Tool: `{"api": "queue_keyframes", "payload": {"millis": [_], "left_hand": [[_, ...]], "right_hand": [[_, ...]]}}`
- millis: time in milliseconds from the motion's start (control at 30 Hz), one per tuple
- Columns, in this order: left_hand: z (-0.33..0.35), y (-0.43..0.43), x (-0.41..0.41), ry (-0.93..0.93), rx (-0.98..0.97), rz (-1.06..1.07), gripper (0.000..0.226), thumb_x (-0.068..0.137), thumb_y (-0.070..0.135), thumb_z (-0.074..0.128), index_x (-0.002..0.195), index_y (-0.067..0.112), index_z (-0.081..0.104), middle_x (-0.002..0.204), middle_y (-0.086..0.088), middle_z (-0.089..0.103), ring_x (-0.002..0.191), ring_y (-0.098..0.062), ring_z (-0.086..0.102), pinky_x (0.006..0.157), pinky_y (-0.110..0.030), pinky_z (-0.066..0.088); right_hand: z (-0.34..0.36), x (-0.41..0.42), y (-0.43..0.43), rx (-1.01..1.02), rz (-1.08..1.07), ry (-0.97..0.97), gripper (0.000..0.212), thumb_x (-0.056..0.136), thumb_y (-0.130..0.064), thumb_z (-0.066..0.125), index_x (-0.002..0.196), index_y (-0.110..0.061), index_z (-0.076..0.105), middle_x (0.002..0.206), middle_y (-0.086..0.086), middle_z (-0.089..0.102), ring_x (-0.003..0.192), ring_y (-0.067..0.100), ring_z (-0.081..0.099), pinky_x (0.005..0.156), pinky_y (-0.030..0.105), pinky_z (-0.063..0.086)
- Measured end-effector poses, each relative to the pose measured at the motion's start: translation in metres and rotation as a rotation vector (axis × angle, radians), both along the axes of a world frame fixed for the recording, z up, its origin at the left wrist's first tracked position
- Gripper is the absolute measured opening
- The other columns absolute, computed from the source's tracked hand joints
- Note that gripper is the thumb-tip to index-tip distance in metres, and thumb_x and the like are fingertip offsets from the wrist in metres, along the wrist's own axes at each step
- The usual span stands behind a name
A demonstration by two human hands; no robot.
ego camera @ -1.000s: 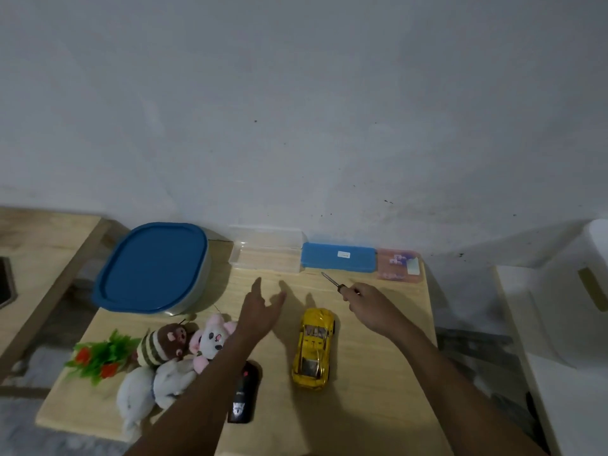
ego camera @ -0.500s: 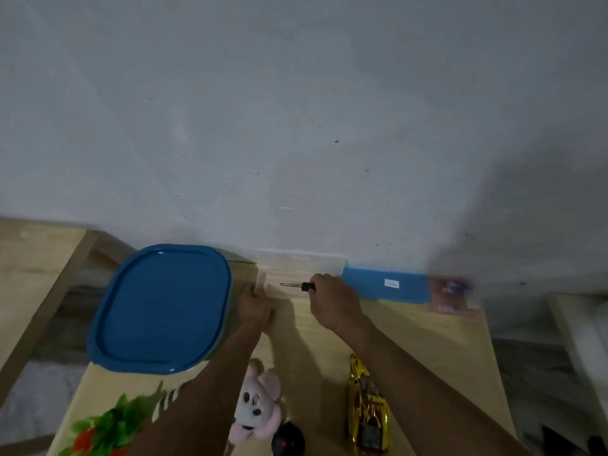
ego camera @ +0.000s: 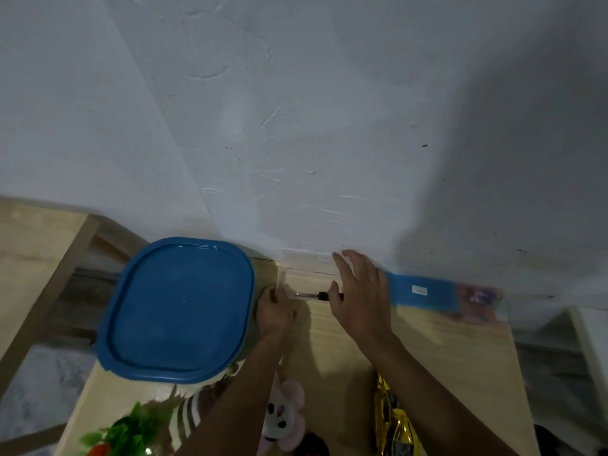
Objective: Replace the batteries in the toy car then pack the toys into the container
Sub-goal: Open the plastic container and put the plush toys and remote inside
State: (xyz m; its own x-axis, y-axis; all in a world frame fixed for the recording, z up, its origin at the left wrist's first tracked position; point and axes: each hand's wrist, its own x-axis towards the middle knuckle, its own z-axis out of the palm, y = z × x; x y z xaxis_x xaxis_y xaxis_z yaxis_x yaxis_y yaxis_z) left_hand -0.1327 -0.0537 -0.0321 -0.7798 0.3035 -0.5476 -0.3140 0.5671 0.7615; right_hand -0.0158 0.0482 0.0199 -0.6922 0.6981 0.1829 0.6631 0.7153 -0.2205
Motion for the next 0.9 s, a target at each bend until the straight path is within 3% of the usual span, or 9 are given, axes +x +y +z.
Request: {"api": "queue_keyframes", "payload": {"millis": [100,233,367,500,667,900], "left_hand": [[0.009,-0.002,0.002,-0.042,0.037,0.008,0.035,0.103,0.037,0.040,0.101,0.011,0.064,0.091,-0.011,0.069,0.089,-0.028,0.066,0.080,-0.040,0.055],[0.024,-0.002,0.004,-0.196,0.079,0.109,0.053,0.104,0.046,0.030,0.095,0.007,0.064,0.078,-0.010,0.062,0.068,-0.018,0.057,0.055,-0.027,0.041],[0.022,-0.005,0.005,-0.203,0.116,0.075,0.058,0.099,0.060,0.031,0.099,0.015,0.067,0.090,-0.013,0.068,0.085,-0.026,0.065,0.065,-0.029,0.045],[0.016,-0.007,0.004,-0.125,0.101,0.007,0.041,0.100,0.045,0.046,0.112,0.010,0.064,0.105,-0.016,0.069,0.101,-0.030,0.065,0.082,-0.035,0.049],[0.016,-0.002,0.001,-0.146,0.117,0.040,0.037,0.100,0.038,0.050,0.114,0.007,0.063,0.105,-0.016,0.069,0.101,-0.029,0.065,0.070,-0.025,0.048],[0.015,0.017,-0.010,-0.152,0.077,0.079,0.042,0.099,0.041,0.051,0.110,0.003,0.065,0.102,-0.019,0.071,0.098,-0.033,0.066,0.070,-0.031,0.044]], "right_hand": [[-0.004,0.000,0.004,-0.045,0.020,-0.105,0.051,0.092,-0.036,0.051,0.140,-0.019,0.049,0.137,0.001,0.053,0.127,0.021,0.047,0.106,0.045,0.038],[-0.002,-0.003,0.005,-0.018,0.021,-0.134,0.038,0.096,-0.037,0.047,0.127,-0.021,0.061,0.115,0.000,0.062,0.108,0.021,0.054,0.095,0.042,0.043],[-0.015,0.004,-0.010,-0.111,0.082,-0.177,0.028,0.095,-0.033,0.056,0.118,-0.023,0.068,0.117,0.002,0.063,0.106,0.022,0.057,0.088,0.039,0.048],[-0.023,0.007,-0.018,-0.143,0.050,-0.234,0.036,0.089,-0.033,0.066,0.124,-0.025,0.065,0.129,0.002,0.060,0.119,0.022,0.055,0.096,0.039,0.047],[-0.019,0.001,-0.008,-0.170,0.056,-0.276,0.047,0.076,-0.016,0.079,0.121,-0.025,0.067,0.126,0.002,0.061,0.115,0.023,0.058,0.089,0.037,0.051],[-0.017,-0.014,0.002,-0.172,0.037,-0.255,0.050,0.071,-0.012,0.083,0.118,-0.021,0.069,0.123,0.004,0.062,0.116,0.023,0.057,0.089,0.037,0.053]]}}
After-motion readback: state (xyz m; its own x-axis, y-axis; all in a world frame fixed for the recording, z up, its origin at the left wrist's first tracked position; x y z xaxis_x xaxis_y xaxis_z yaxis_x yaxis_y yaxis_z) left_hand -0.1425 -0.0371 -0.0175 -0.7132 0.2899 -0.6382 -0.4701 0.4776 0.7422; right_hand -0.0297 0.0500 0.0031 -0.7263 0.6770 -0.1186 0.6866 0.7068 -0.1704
